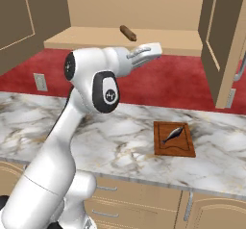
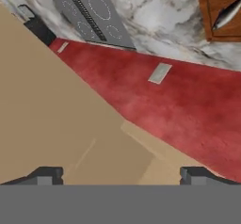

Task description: Open the cabinet, retrieve the rolling pin, and place it next to the meat on the cutting board to prepare for tenderizing.

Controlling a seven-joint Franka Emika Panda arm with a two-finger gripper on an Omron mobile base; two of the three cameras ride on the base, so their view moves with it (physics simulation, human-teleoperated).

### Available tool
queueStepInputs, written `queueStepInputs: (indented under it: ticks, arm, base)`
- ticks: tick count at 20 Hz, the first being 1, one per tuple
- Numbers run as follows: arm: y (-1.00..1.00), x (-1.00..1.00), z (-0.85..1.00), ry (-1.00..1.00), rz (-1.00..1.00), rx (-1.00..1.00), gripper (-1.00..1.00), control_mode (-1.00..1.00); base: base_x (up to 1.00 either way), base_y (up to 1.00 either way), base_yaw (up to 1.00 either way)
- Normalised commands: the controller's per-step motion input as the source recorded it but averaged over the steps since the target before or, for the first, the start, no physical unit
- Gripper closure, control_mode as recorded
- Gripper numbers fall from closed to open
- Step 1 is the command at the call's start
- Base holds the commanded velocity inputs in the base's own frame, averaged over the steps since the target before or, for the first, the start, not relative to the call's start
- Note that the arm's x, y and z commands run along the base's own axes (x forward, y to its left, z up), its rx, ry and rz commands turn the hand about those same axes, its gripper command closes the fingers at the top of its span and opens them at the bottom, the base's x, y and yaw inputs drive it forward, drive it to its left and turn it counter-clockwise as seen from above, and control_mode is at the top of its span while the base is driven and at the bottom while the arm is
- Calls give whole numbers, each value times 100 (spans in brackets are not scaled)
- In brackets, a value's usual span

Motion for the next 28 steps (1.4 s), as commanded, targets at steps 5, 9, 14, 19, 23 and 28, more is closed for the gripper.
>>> queueStepInputs:
  ticks: [5, 9, 14, 19, 23, 28]
  arm:
    - [48, 0, 21, -1, 21, 19, -100, -100]
    - [48, 0, 23, 0, 22, 17, -100, -100]
    - [39, 0, 22, 0, 26, 18, -100, -100]
    - [32, 1, 14, 0, 25, 14, -100, -100]
    - [33, 14, 16, 0, 22, 16, -100, -100]
    - [28, 34, 19, 3, 15, 11, -100, -100]
  base:
    - [0, 0, 0]
    - [0, 0, 0]
    - [0, 0, 0]
    - [0, 0, 0]
    - [0, 0, 0]
    - [0, 0, 0]
